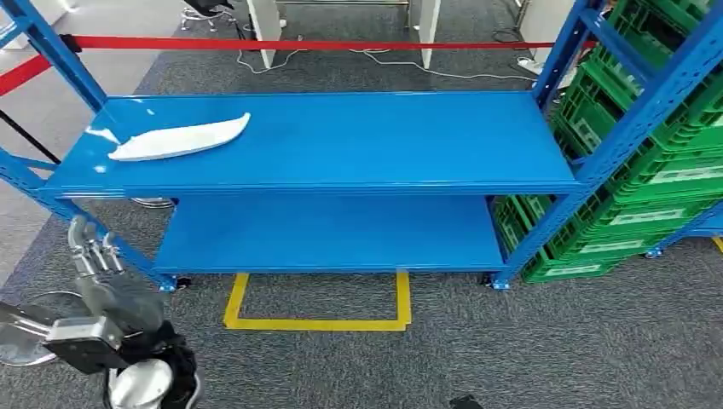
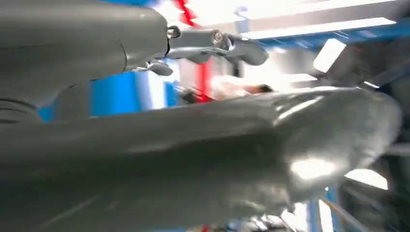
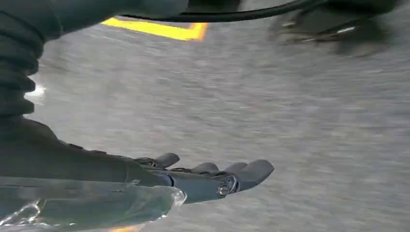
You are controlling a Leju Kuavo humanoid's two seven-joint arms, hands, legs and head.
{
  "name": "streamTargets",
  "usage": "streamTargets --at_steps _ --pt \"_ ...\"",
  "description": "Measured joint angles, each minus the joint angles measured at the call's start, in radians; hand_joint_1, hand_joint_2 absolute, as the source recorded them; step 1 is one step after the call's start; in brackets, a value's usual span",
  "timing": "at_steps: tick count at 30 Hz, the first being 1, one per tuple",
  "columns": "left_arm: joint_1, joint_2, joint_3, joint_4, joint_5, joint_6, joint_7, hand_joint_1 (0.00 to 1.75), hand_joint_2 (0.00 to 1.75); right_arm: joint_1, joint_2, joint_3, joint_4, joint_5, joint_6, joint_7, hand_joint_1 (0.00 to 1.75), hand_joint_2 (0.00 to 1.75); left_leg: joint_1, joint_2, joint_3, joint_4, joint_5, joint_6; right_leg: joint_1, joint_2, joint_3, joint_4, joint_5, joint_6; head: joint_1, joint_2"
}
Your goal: Take the parts from the cabinet and place them on the table.
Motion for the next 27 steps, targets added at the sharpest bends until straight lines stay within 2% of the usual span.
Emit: streamTargets --at_steps 4,7,8,11,12,16,27 --pt "-0.015 0.029 -0.143 -0.046 0.026 -0.011 0.000 0.00 0.00 0.000 0.000 -0.003 0.000 -0.026 0.109 -0.145 0.00 1.75 -0.001 0.000 0.000 0.000 0.000 0.000 -0.001 0.000 0.000 0.000 0.000 0.000 0.000 0.000" --pt "-0.018 0.038 -0.197 -0.059 0.055 -0.030 0.000 0.00 0.00 0.003 0.000 -0.012 0.002 -0.038 0.142 -0.187 0.00 1.75 -0.001 0.000 0.000 0.000 0.000 0.000 -0.001 0.001 0.000 0.000 0.000 0.000 0.000 0.000" --pt "-0.020 0.041 -0.208 -0.060 0.065 -0.042 0.000 0.00 0.00 0.003 0.000 -0.014 0.002 -0.041 0.144 -0.201 0.00 0.00 -0.001 0.000 0.000 0.000 0.000 0.000 -0.001 0.000 0.000 0.000 0.000 0.000 0.000 0.000" --pt "-0.020 0.045 -0.218 -0.060 0.087 -0.074 0.000 0.00 0.00 0.004 0.000 -0.021 0.002 -0.049 0.152 -0.241 0.00 0.00 -0.001 0.000 0.000 0.000 0.000 0.000 -0.001 0.001 0.000 0.000 0.000 0.000 0.000 0.000" --pt "-0.019 0.045 -0.218 -0.060 0.090 -0.087 0.000 0.00 0.00 0.005 0.000 -0.021 0.002 -0.051 0.161 -0.260 0.00 1.75 -0.001 0.000 0.000 0.000 0.000 0.000 -0.001 0.001 0.000 0.000 0.000 0.000 0.000 0.000" --pt "-0.015 0.043 -0.213 -0.060 0.094 -0.120 0.000 0.00 0.00 0.006 0.000 -0.024 0.002 -0.054 0.195 -0.300 0.00 1.75 -0.001 0.000 0.000 0.000 0.000 0.000 -0.001 0.000 0.000 0.000 0.000 0.000 0.000 0.000" --pt "0.002 0.035 -0.179 -0.060 0.086 -0.131 0.000 0.00 0.00 0.014 0.000 -0.029 0.002 -0.038 0.172 -0.276 0.00 1.75 -0.001 0.000 0.000 0.000 0.000 0.000 -0.001 0.000 0.000 0.000 0.000 0.000 0.000 0.000"
